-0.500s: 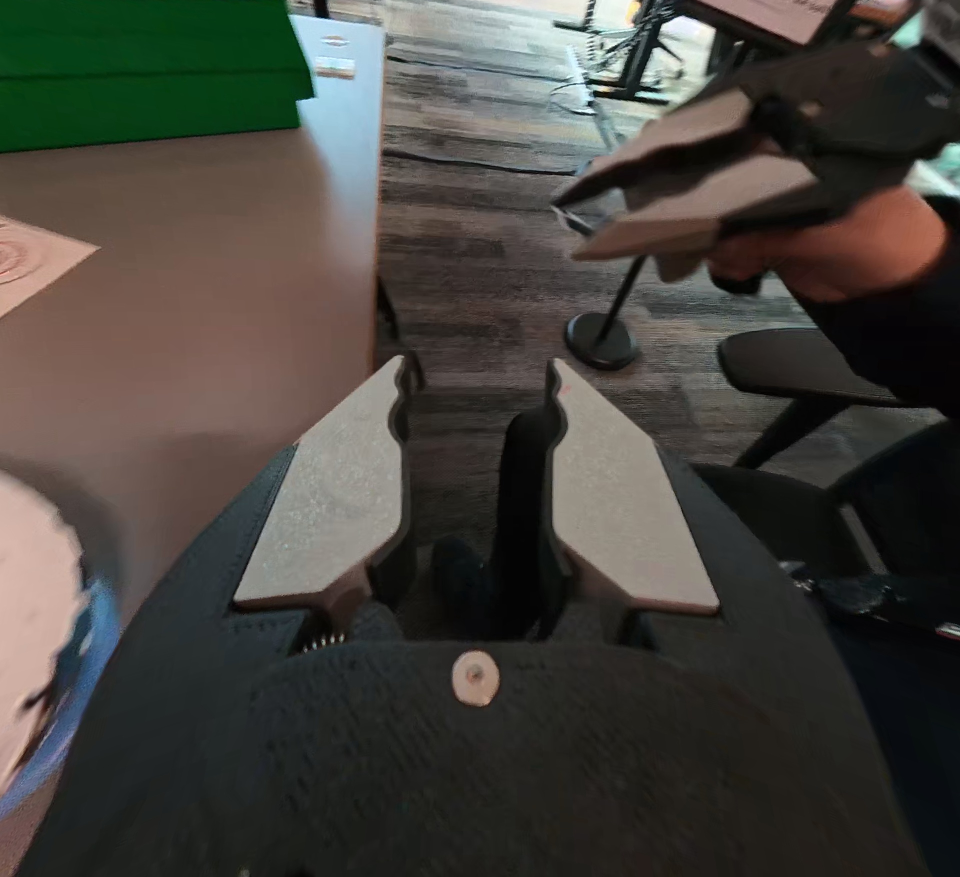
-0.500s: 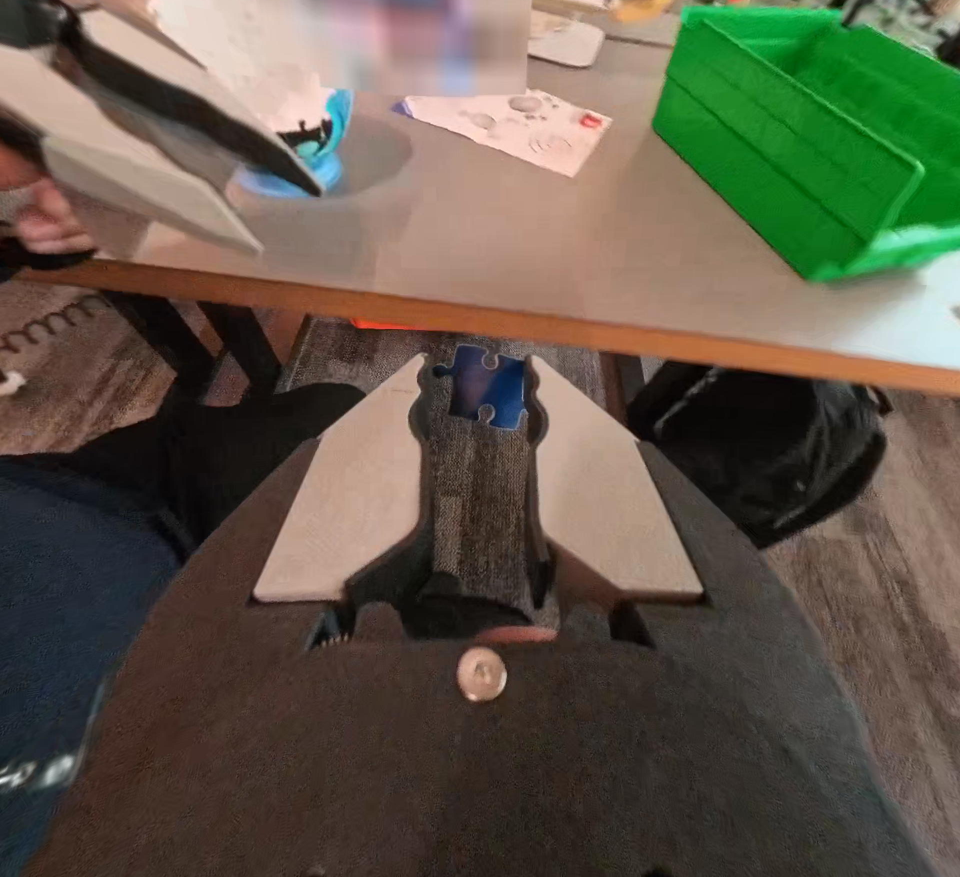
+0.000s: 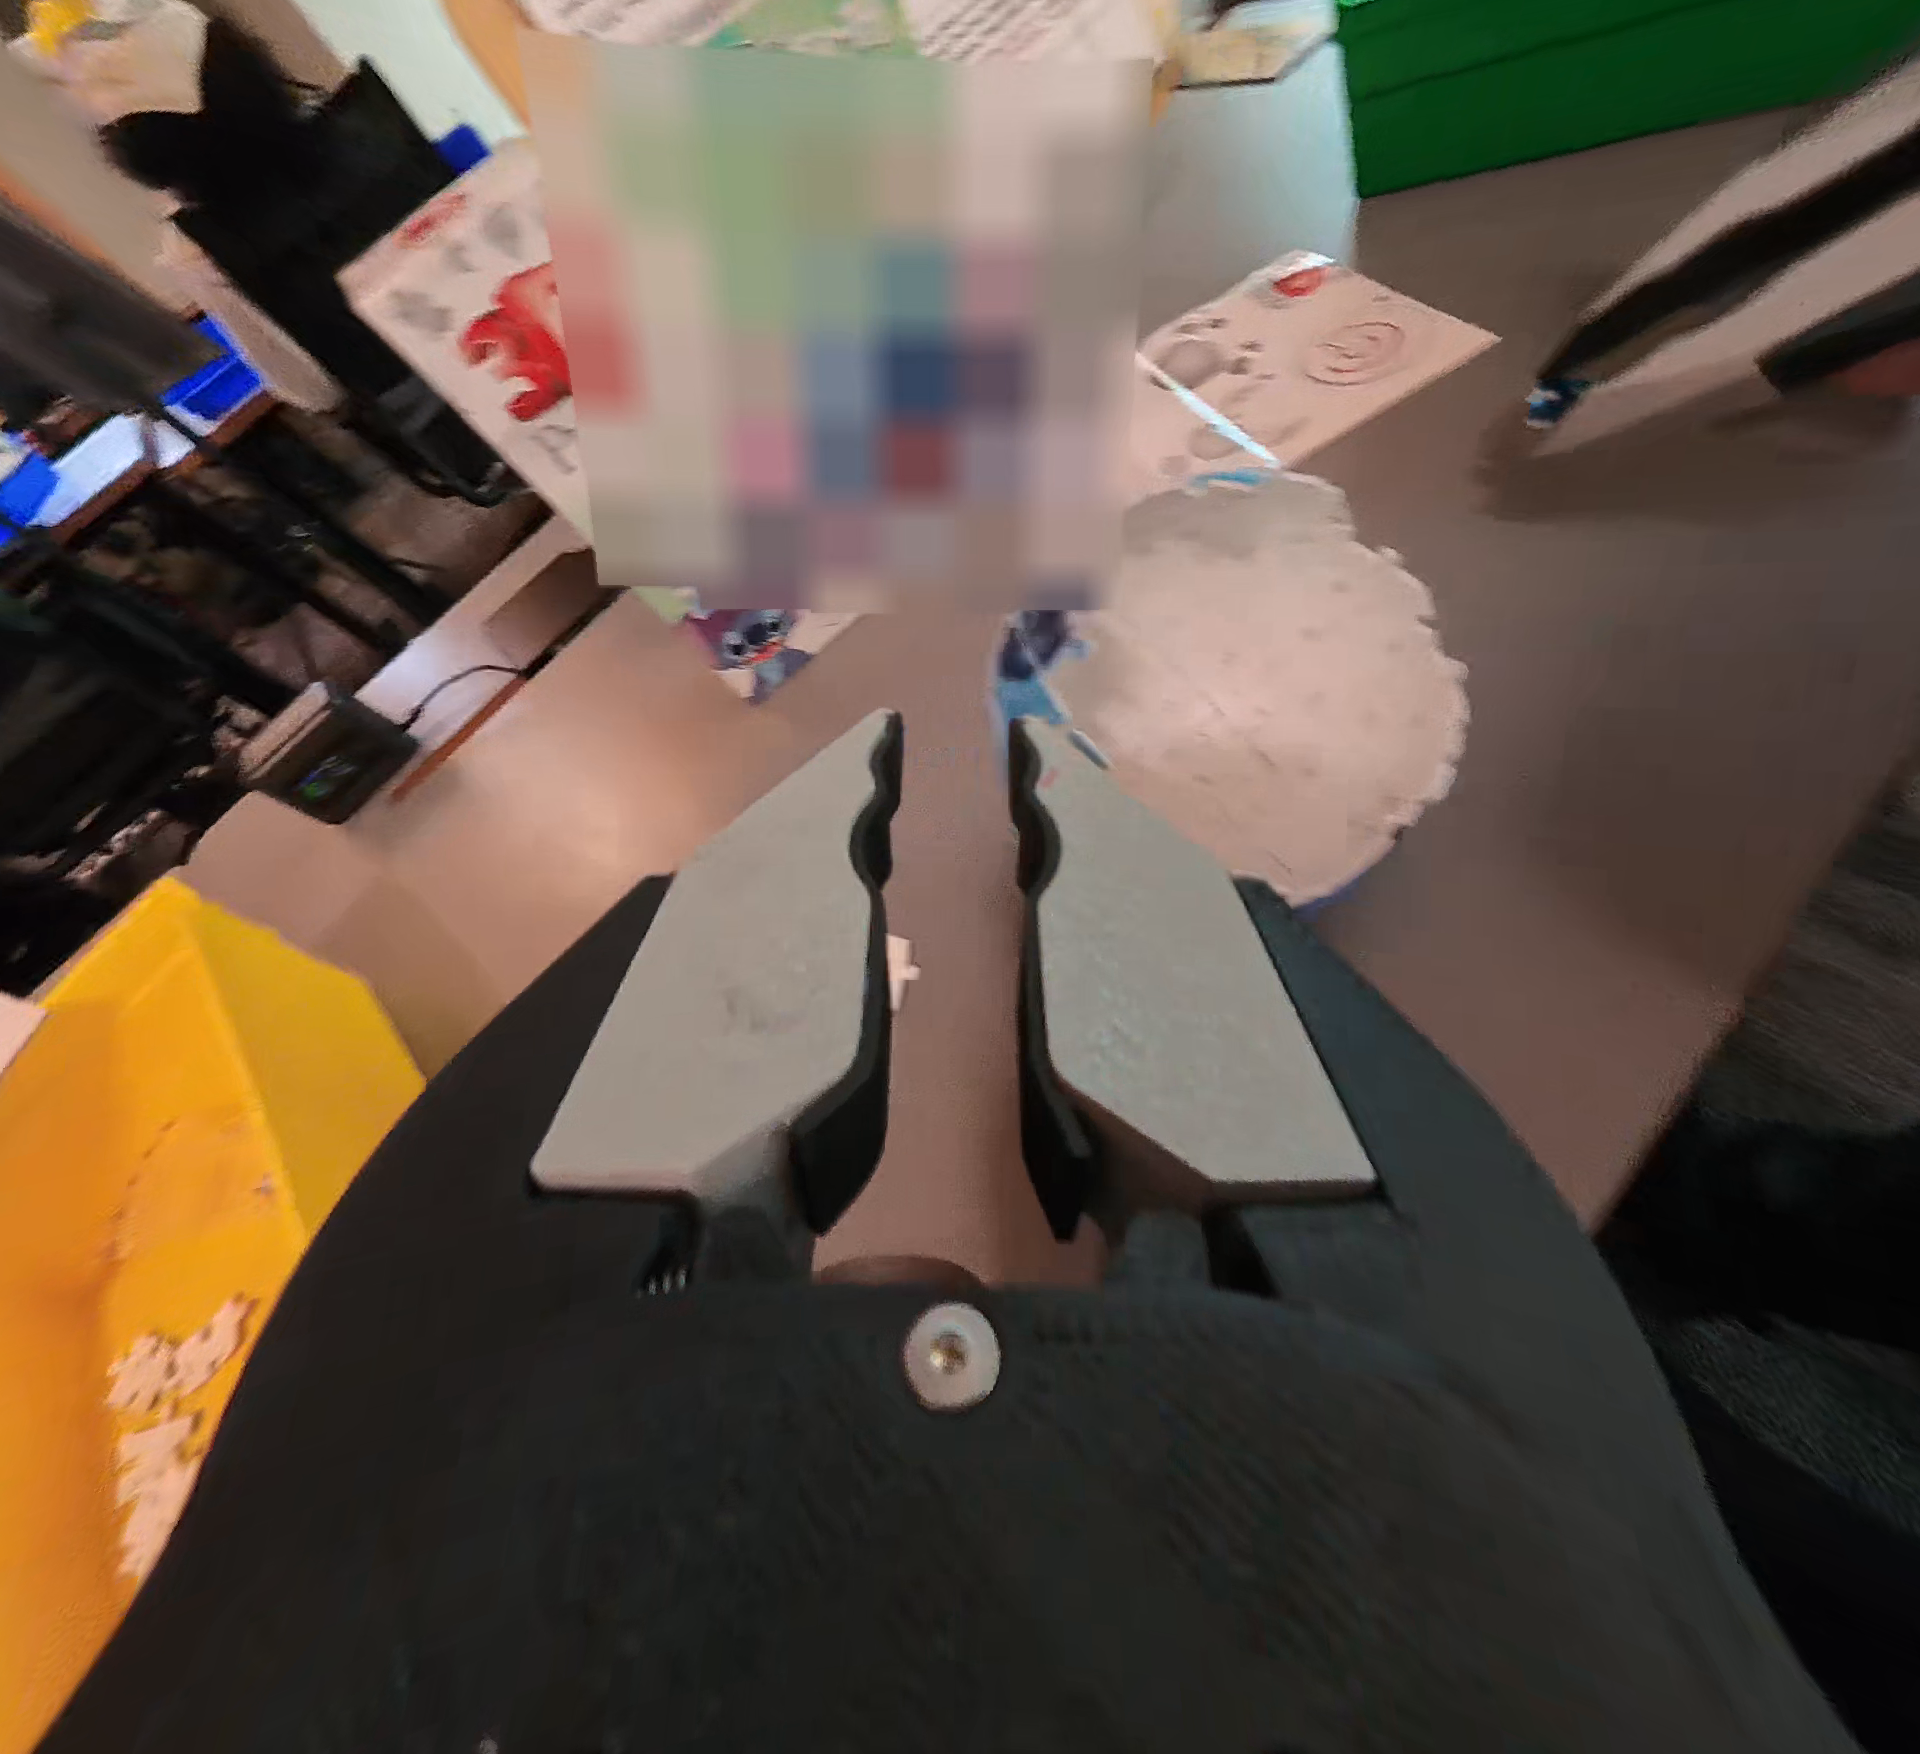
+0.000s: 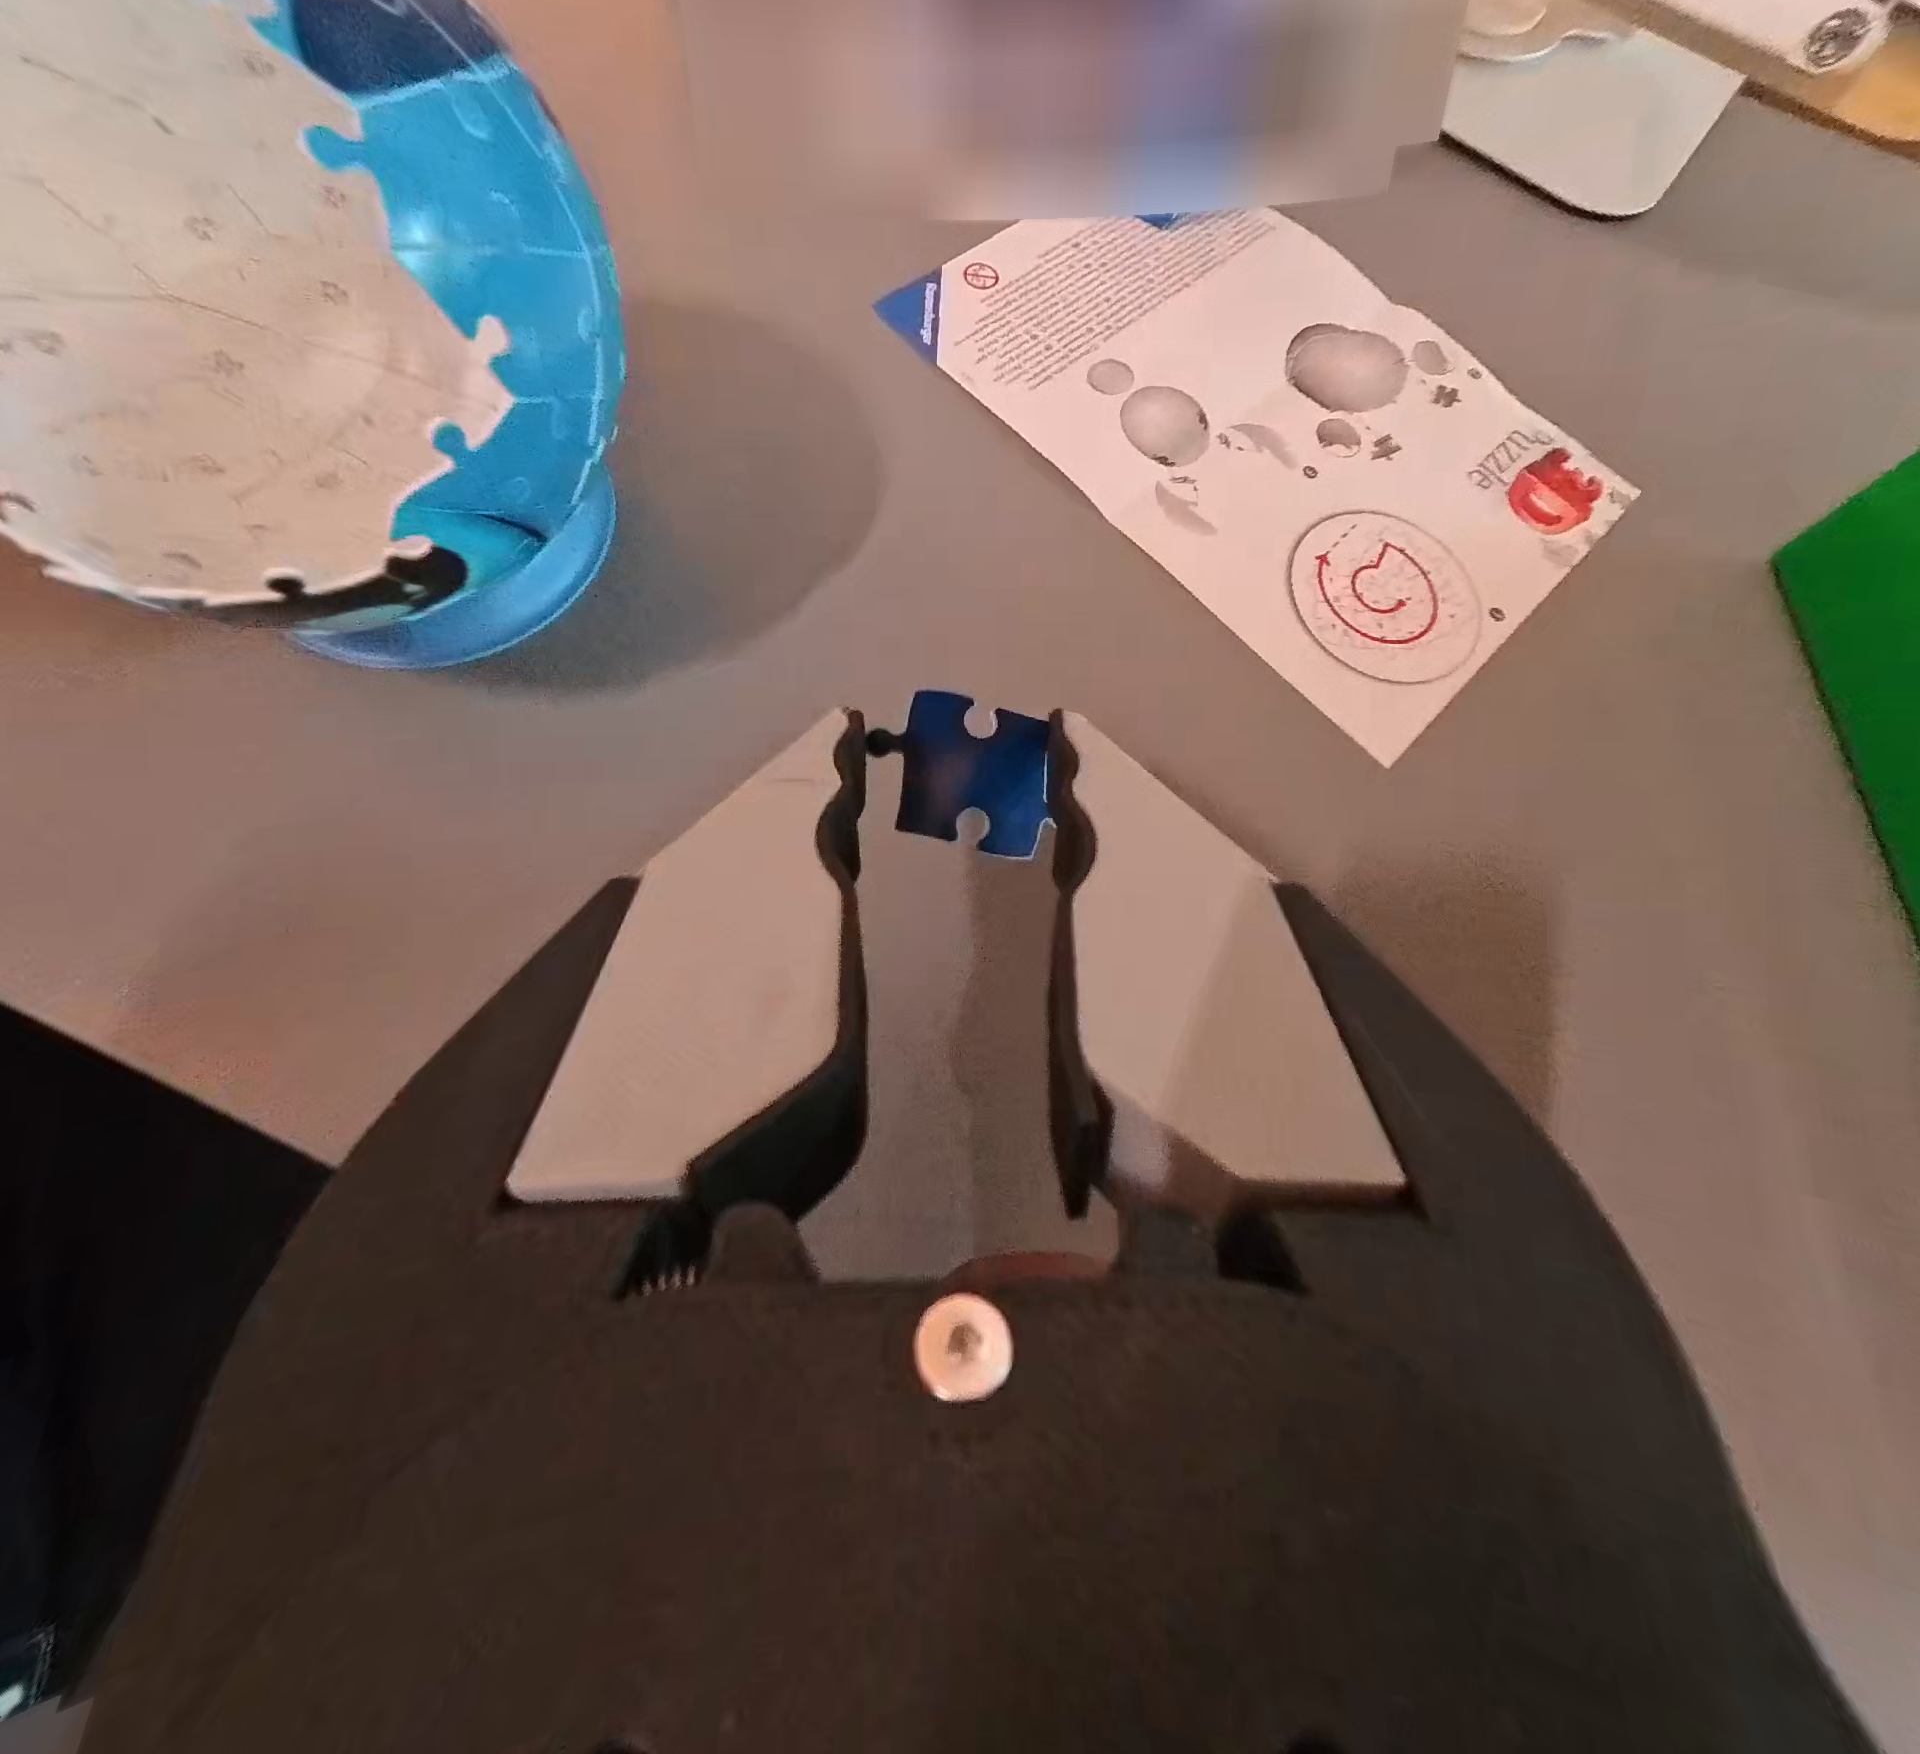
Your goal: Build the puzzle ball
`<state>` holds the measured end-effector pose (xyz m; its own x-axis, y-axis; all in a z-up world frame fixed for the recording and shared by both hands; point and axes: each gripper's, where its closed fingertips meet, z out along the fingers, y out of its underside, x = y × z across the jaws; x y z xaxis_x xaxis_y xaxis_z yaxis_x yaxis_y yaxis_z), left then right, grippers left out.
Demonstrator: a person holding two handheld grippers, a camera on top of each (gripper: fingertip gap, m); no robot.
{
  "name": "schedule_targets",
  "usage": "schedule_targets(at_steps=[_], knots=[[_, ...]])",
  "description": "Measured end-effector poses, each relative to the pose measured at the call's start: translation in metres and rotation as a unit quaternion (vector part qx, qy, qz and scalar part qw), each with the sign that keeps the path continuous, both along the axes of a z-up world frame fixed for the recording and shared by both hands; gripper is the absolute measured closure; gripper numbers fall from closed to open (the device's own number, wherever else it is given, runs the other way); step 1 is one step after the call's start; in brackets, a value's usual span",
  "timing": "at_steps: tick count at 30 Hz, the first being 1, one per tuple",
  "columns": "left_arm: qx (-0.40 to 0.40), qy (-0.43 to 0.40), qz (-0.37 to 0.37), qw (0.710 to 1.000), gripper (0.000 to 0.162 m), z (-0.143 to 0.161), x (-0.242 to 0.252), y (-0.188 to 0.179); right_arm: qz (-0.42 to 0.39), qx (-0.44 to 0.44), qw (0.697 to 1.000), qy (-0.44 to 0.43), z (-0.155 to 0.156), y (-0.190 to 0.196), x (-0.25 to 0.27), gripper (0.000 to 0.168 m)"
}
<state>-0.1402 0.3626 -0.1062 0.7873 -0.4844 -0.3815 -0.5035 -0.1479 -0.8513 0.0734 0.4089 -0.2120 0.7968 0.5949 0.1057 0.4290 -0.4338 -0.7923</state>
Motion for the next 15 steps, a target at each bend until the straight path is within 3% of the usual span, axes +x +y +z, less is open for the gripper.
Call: schedule_targets(at_steps=[5, 10, 15], knots=[[0.056, 0.004, 0.091, 0.994, 0.147, 0.026, -0.045, 0.041, 0.069, -0.004, 0.997, -0.037, -0.014, 0.036, -0.013, 0.137], [0.075, 0.037, 0.213, 0.973, 0.148, 0.018, -0.1, 0.087, 0.134, -0.001, 0.989, -0.061, -0.024, 0.07, -0.032, 0.137], [0.058, -0.041, 0.273, 0.959, 0.144, 0.009, -0.13, 0.117, 0.153, -0.013, 0.985, -0.074, -0.027, 0.086, -0.041, 0.137]])
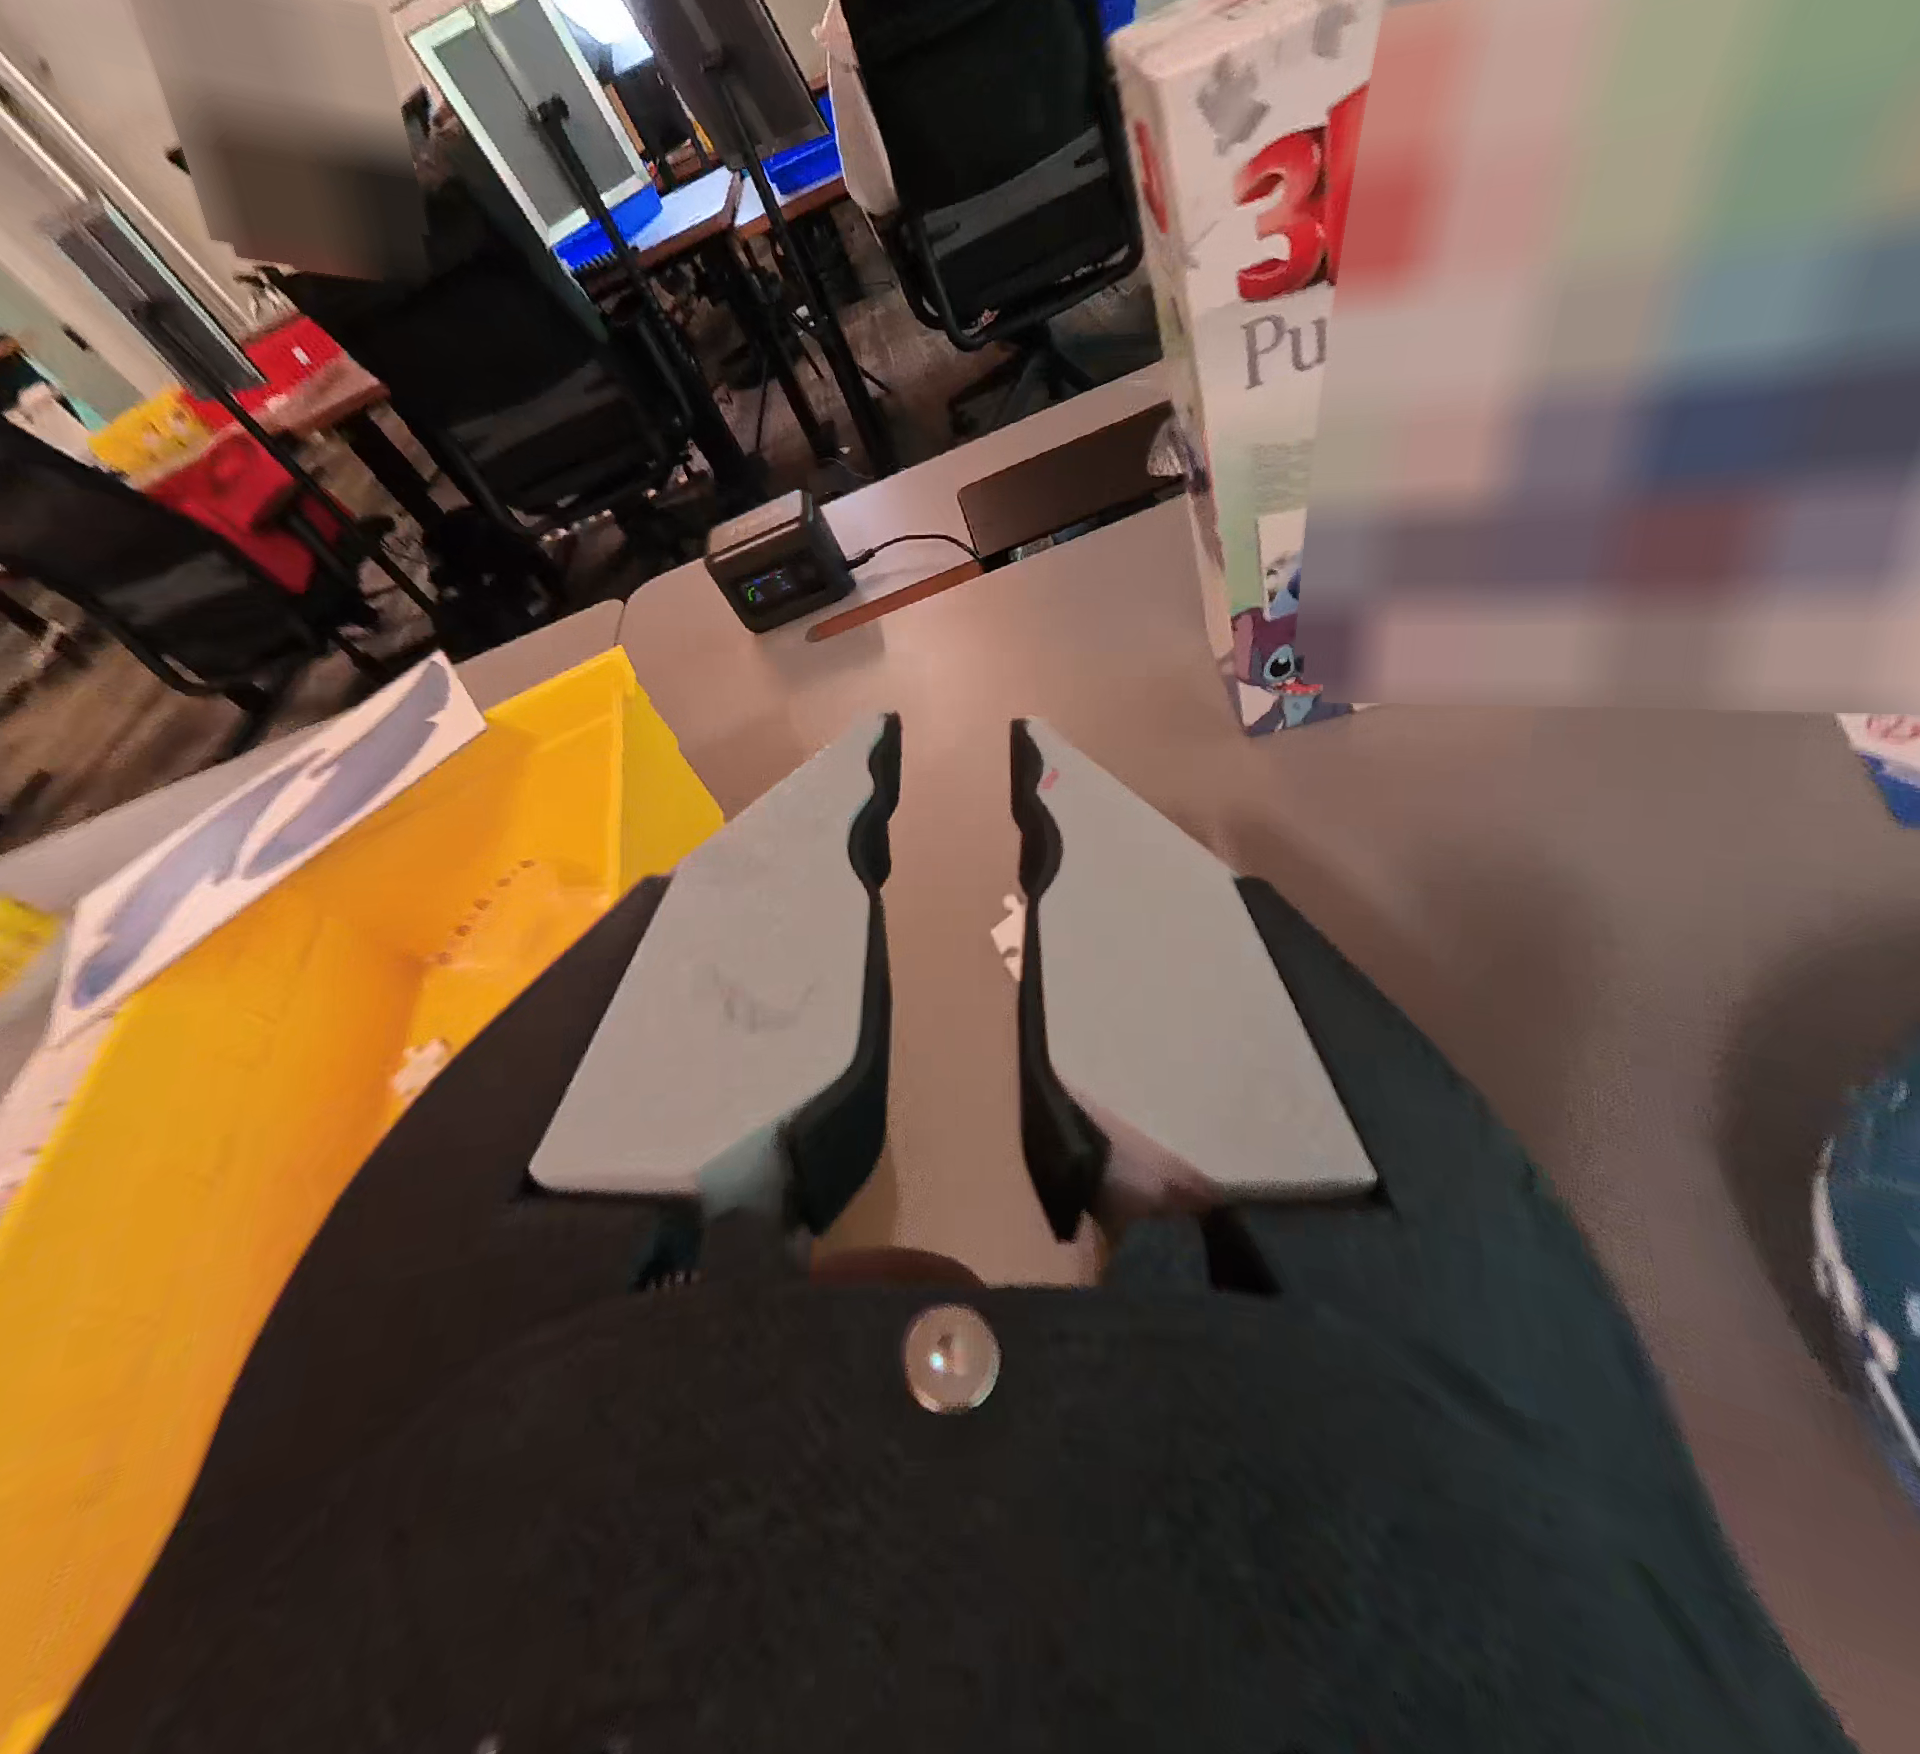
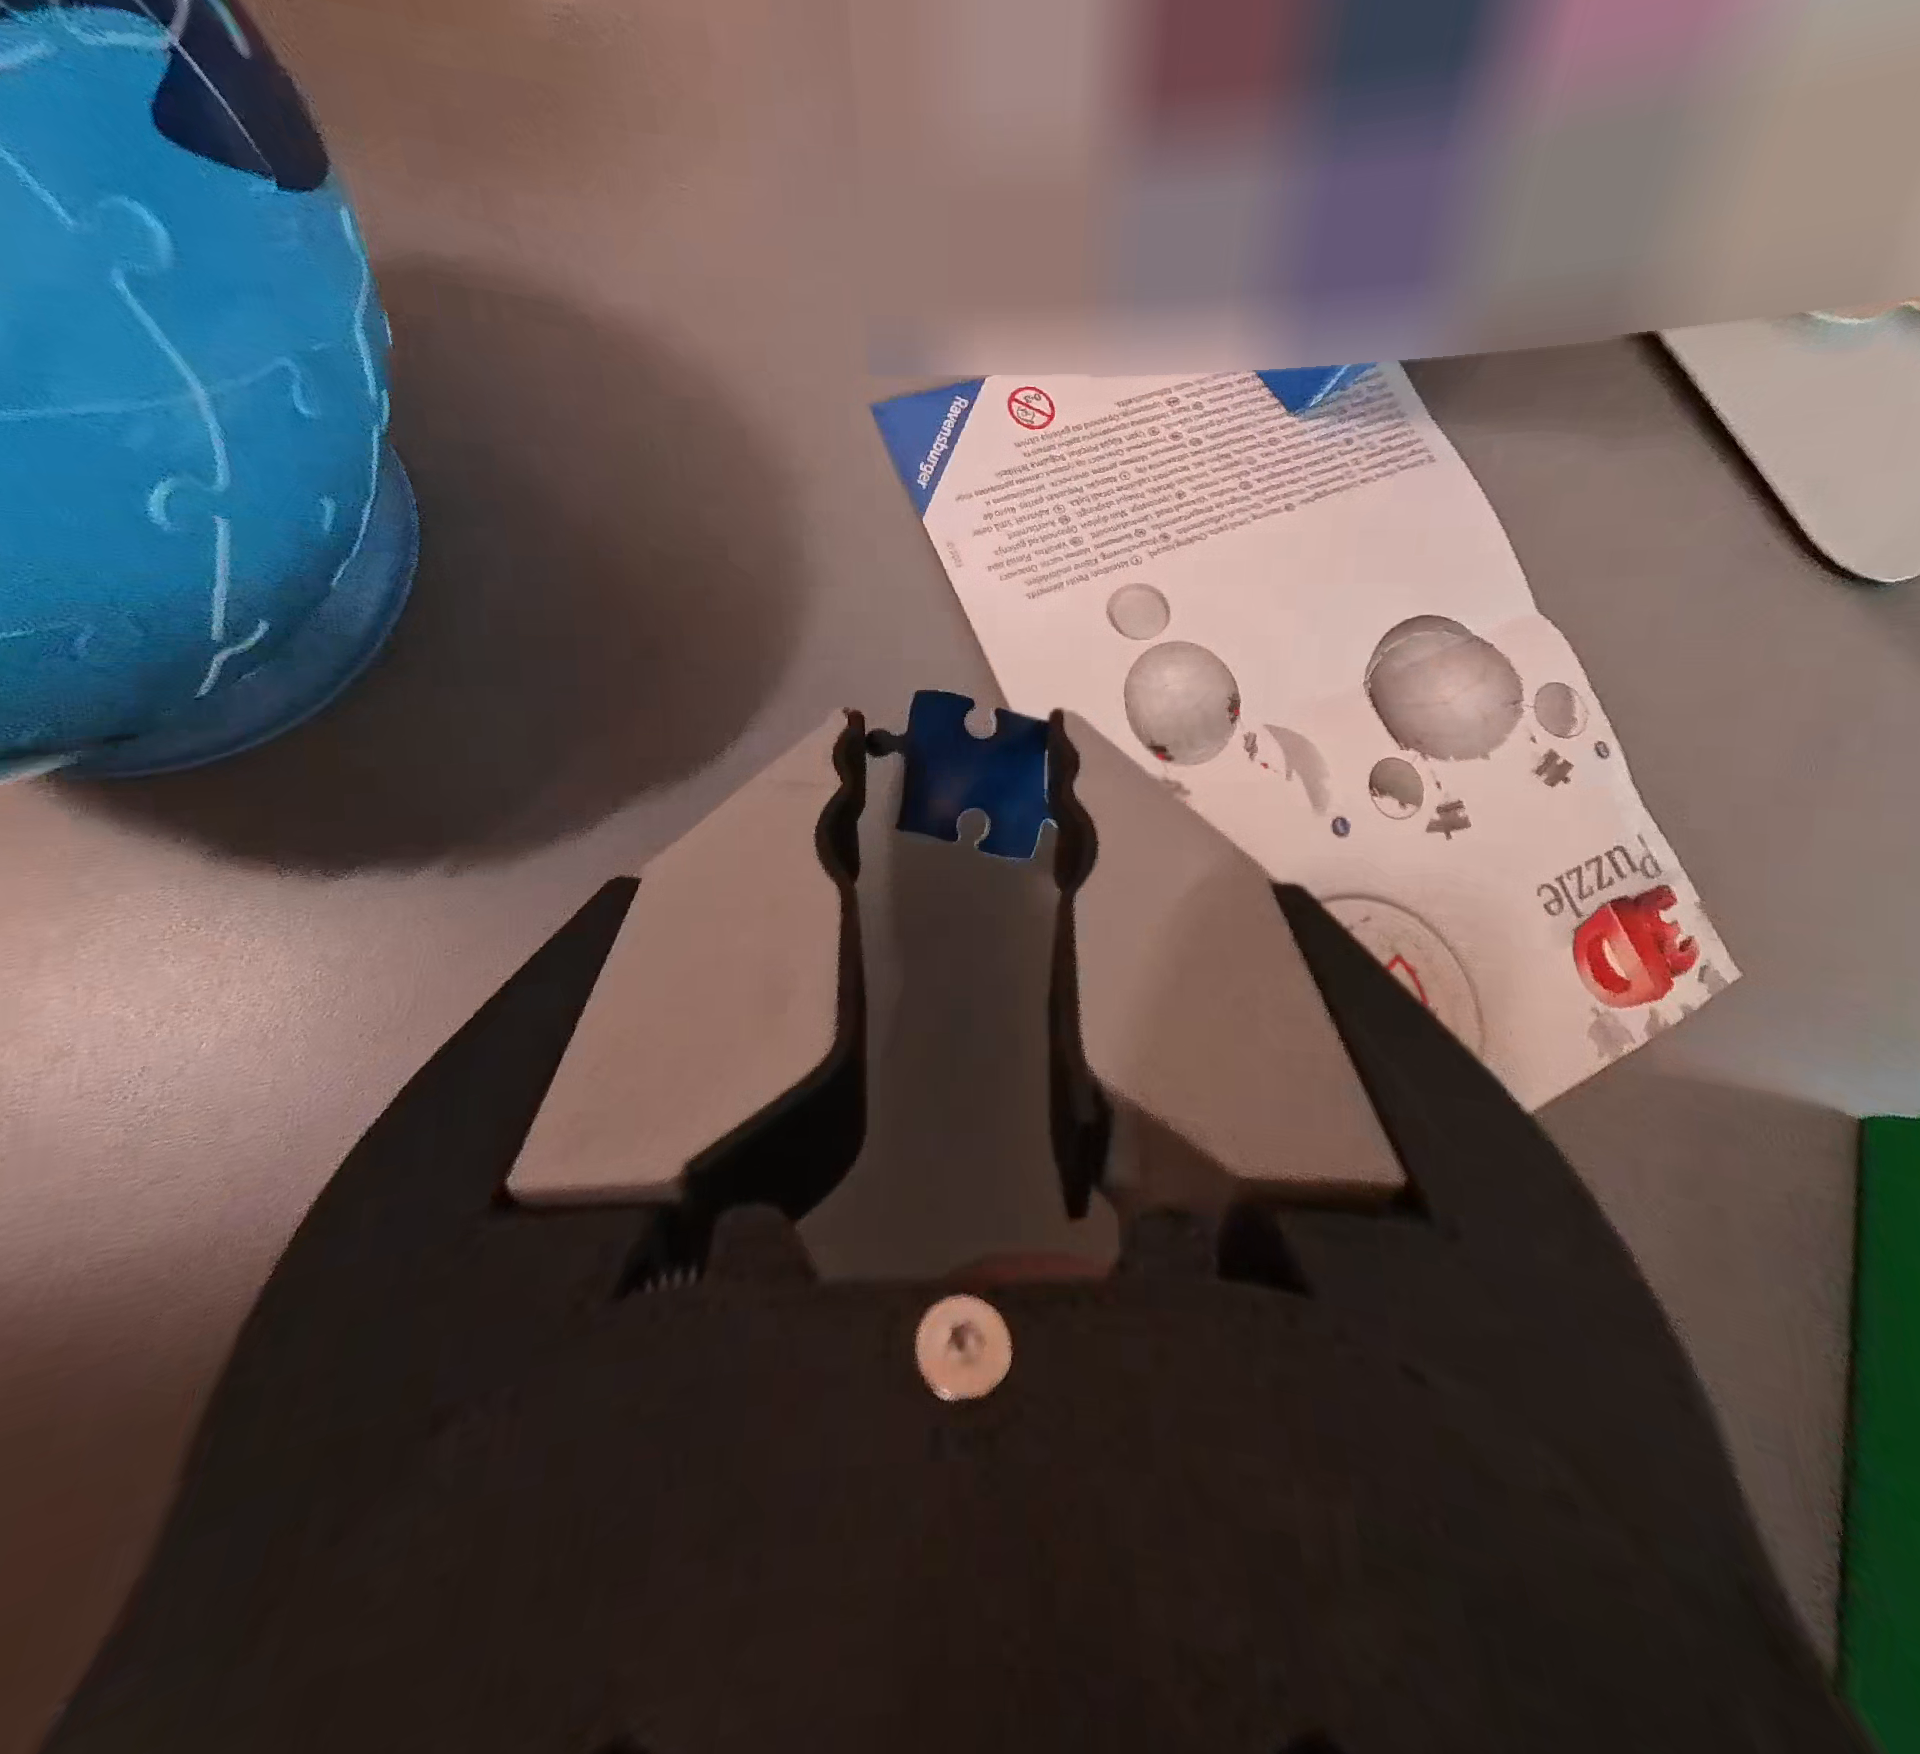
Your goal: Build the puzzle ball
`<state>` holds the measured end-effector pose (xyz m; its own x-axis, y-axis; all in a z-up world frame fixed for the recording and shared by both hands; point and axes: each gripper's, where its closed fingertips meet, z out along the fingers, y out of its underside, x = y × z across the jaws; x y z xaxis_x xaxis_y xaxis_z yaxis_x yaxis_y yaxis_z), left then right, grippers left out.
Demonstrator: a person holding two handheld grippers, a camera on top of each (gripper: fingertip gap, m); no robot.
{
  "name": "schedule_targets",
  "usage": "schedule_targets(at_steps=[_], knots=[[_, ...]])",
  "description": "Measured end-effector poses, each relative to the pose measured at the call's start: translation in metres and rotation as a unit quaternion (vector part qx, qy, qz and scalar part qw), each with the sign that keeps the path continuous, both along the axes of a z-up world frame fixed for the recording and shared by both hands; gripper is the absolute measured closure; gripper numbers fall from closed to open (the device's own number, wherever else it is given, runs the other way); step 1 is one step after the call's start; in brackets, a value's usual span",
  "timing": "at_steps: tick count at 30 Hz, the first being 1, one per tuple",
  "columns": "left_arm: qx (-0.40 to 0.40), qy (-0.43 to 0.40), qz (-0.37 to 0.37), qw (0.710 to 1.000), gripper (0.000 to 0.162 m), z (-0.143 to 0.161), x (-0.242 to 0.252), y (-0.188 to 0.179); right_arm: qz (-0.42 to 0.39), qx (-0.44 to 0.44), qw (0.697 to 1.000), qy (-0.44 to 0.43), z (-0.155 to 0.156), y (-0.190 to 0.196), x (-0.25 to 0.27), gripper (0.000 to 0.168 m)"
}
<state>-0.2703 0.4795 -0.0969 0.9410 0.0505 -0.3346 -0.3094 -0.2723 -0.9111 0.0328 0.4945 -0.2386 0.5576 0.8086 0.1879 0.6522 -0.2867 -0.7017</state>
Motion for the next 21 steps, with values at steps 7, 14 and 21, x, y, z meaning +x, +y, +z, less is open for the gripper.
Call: schedule_targets(at_steps=[7, 14, 21], knots=[[0.014, -0.033, 0.035, 0.999, 0.131, 0.0, -0.028, 0.013, 0.028, -0.017, 0.999, 0.014, 0.016, -0.004, -0.012, 0.137], [0.028, -0.02, 0.078, 0.996, 0.131, 0.0, -0.053, 0.014, 0.073, -0.025, 0.997, -0.007, 0.009, -0.019, -0.025, 0.137], [0.046, 0.033, 0.119, 0.991, 0.138, -0.002, -0.067, 0.014, 0.095, -0.025, 0.994, -0.047, -0.012, -0.023, -0.029, 0.137]])
